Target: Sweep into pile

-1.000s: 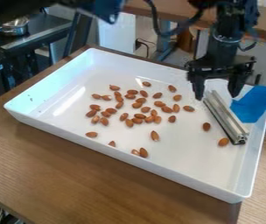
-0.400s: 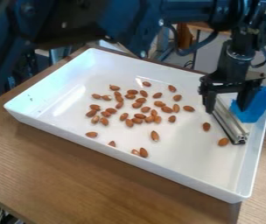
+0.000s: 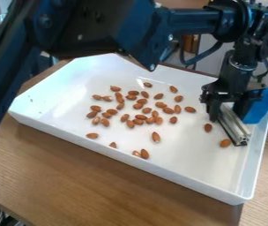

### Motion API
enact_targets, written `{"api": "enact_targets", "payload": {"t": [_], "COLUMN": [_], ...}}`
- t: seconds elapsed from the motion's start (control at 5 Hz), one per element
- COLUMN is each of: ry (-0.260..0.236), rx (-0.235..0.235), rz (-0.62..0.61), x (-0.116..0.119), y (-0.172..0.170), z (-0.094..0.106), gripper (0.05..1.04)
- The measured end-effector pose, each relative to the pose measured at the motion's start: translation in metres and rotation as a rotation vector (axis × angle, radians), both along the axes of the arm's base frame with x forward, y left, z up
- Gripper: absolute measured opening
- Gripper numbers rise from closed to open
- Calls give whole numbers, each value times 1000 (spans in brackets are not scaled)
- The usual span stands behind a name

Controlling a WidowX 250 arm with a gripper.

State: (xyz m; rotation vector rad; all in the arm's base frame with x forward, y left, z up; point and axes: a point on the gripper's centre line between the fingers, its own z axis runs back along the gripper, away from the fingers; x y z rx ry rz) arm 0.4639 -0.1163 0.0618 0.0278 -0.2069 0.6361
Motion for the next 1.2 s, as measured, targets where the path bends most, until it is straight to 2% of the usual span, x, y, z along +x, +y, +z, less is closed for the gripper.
{"api": "enact_targets", "payload": {"t": [0.2,0.4,1.0,1.2], "ry": [-4,-6,-21,-62], "rx": [-5,-11,-35,-26], "rz": [-1,-9,38,74], "x": [2,2,-8,-21], "y": [9,17,81,101], "z": [-4,-5,-8,-9], "gripper": [398,385,385,385]}}
